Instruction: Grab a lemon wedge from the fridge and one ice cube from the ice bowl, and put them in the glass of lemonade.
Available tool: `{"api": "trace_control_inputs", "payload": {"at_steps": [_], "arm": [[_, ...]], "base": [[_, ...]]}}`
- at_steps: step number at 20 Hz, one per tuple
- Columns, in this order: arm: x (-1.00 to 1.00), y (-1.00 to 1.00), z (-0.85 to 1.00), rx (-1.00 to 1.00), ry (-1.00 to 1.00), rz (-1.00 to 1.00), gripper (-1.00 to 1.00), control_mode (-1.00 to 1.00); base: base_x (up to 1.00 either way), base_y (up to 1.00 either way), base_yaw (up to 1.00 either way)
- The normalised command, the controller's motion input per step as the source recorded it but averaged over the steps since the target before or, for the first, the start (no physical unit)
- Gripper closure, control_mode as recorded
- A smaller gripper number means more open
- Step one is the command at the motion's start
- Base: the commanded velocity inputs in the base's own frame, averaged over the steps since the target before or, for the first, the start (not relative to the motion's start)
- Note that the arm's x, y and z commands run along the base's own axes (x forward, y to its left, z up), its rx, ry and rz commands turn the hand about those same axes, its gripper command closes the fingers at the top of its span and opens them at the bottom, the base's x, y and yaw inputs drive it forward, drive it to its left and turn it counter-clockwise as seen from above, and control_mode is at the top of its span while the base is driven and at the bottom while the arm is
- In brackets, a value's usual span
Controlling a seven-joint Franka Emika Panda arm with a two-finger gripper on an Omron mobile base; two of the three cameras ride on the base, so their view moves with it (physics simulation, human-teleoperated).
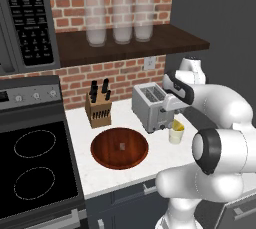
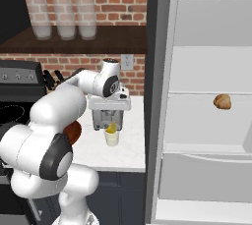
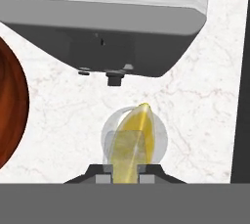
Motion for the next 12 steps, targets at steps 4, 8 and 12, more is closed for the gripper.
{"api": "trace_control_inputs", "payload": {"at_steps": [4,8,12], "arm": [[0.00,0.00,-0.01,0.00,0.00,0.00,1.00,-1.00],[0.04,0.00,-0.10,0.00,0.00,0.00,1.00,-1.00],[0.01,0.00,-0.01,0.00,0.00,0.00,1.00,-1.00]], "base": [[0.00,0.00,0.00],[0.00,0.00,0.00],[0.00,0.00,0.00]]}}
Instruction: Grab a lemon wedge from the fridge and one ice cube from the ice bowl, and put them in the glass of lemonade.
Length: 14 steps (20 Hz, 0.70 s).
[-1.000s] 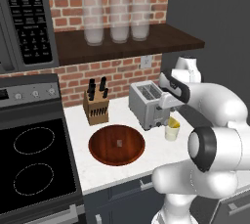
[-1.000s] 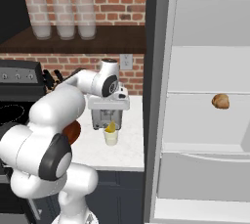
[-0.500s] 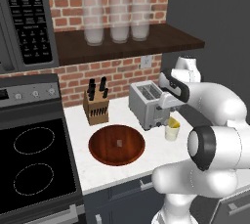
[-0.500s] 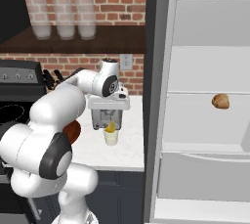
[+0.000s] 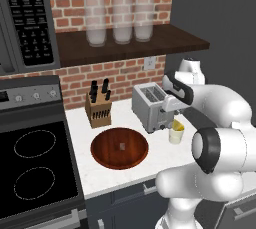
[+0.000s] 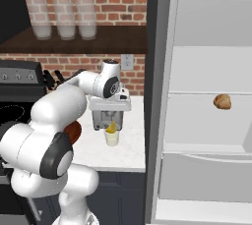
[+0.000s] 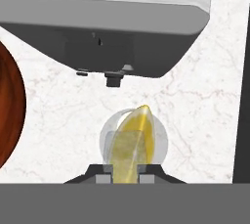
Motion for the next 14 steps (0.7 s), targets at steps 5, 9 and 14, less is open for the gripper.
{"api": "trace_control_inputs", "payload": {"at_steps": [5,9,14], "arm": [[0.03,0.00,-0.02,0.00,0.00,0.00,1.00,-1.00],[0.00,0.00,0.00,0.00,0.00,0.00,1.00,-1.00],[0.00,0.00,0.00,0.00,0.00,0.00,-1.00,-1.00]], "base": [[0.00,0.00,0.00],[0.00,0.00,0.00],[0.00,0.00,0.00]]}}
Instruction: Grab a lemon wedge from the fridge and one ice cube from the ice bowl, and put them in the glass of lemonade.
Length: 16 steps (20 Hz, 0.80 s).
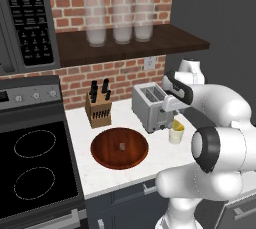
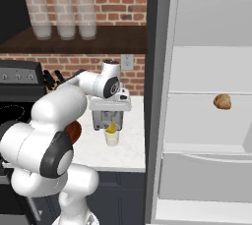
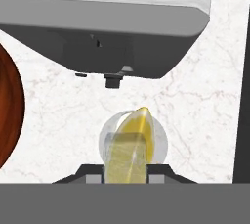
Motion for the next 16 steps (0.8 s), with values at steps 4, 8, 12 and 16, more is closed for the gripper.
{"api": "trace_control_inputs", "payload": {"at_steps": [4,8,12,16], "arm": [[0.00,0.00,0.00,0.00,0.00,0.00,-1.00,-1.00],[0.00,0.00,0.00,0.00,0.00,0.00,-1.00,-1.00],[0.00,0.00,0.00,0.00,0.00,0.00,-1.00,-1.00],[0.00,0.00,0.00,0.00,0.00,0.00,-1.00,-1.00]], "base": [[0.00,0.00,0.00],[0.00,0.00,0.00],[0.00,0.00,0.00],[0.00,0.00,0.00]]}}
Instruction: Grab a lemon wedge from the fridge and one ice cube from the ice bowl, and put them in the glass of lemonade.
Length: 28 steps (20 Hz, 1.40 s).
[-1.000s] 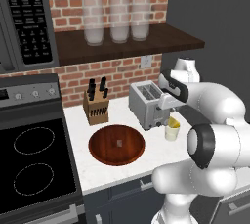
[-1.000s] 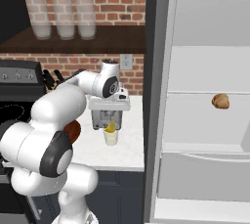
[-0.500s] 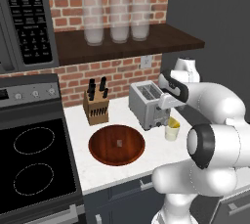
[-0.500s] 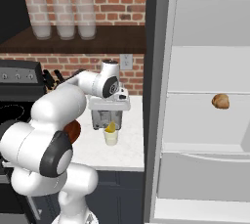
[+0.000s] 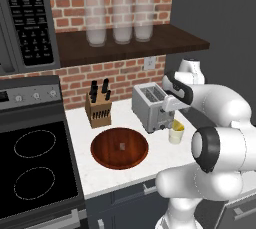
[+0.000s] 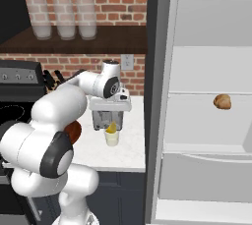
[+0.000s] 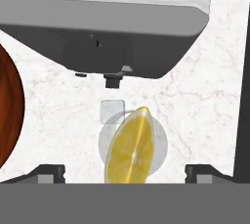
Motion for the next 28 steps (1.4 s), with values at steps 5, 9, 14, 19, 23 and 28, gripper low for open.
{"api": "trace_control_inputs", "payload": {"at_steps": [5,9,14,19,23,28], "arm": [[0.00,0.00,0.00,0.00,0.00,0.00,-1.00,-1.00],[0.00,0.00,0.00,0.00,0.00,0.00,-1.00,-1.00],[-0.01,0.00,0.00,0.00,0.00,0.00,-1.00,-1.00],[-0.04,-0.02,0.00,0.01,-0.04,0.00,-1.00,-1.00],[-0.05,-0.05,0.00,0.04,-0.09,0.00,-1.00,-1.00],[-0.07,-0.01,0.00,0.05,-0.11,0.00,-1.00,-1.00]], "base": [[0.00,0.00,0.00],[0.00,0.00,0.00],[0.00,0.00,0.00],[0.00,0.00,0.00],[0.00,0.00,0.00],[0.00,0.00,0.00]]}}
